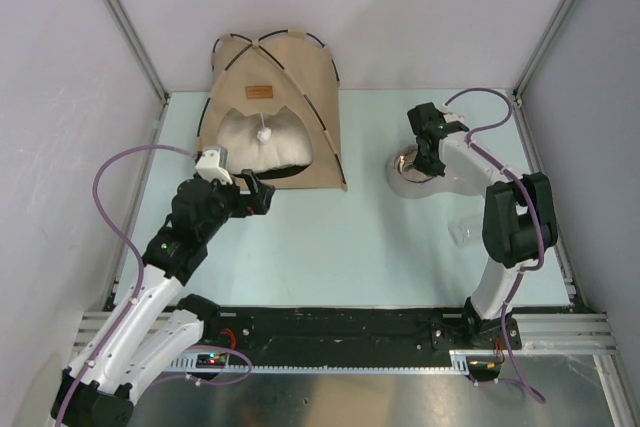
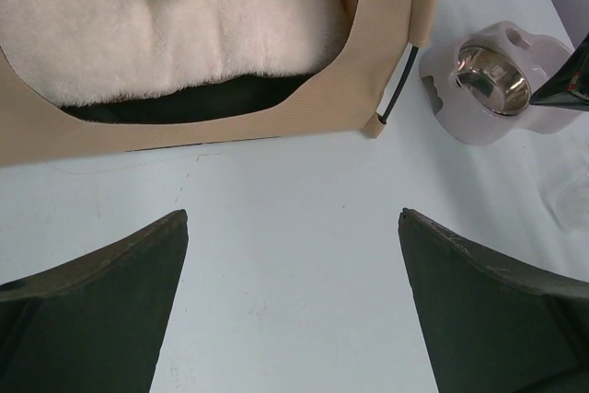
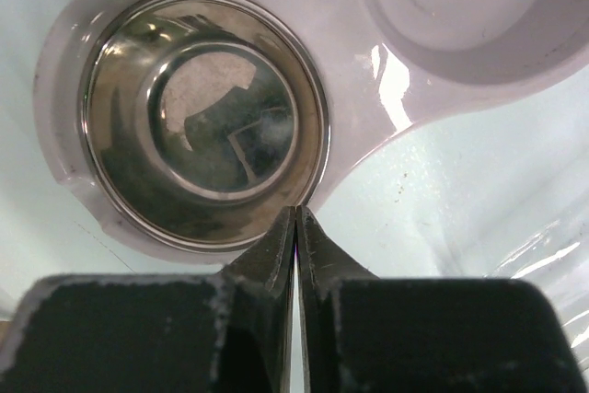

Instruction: Set up the pet tent

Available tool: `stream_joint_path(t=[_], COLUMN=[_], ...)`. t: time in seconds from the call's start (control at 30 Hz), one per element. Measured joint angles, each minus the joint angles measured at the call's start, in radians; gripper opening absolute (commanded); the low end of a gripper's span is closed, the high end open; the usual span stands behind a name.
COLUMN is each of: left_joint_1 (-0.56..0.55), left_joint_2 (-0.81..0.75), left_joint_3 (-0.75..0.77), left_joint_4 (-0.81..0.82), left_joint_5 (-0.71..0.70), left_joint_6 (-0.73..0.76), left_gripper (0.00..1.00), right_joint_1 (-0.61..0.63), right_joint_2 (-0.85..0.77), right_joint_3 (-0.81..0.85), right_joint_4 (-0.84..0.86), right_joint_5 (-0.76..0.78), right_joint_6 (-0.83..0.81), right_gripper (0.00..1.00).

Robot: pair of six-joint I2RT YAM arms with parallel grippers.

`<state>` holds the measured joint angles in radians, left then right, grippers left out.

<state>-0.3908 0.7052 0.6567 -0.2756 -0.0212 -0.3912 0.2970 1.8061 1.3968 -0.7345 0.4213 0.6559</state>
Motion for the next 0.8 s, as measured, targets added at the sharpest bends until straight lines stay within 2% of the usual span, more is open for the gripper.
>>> stream_joint_path(t=[0.8], left_joint_1=[0.0], left_joint_2=[0.002], left_joint_3=[0.0], left_joint_4=[0.0], left_joint_5=[0.0], left_joint_6=[0.0], left_gripper=[1.0], right_joint_1=[-0.017], right_joint_2=[0.048], right_joint_3=[-0.009], right_joint_4=[0.013], right_joint_5=[-0.013], right_joint_6=[0.022], right_gripper=[0.02])
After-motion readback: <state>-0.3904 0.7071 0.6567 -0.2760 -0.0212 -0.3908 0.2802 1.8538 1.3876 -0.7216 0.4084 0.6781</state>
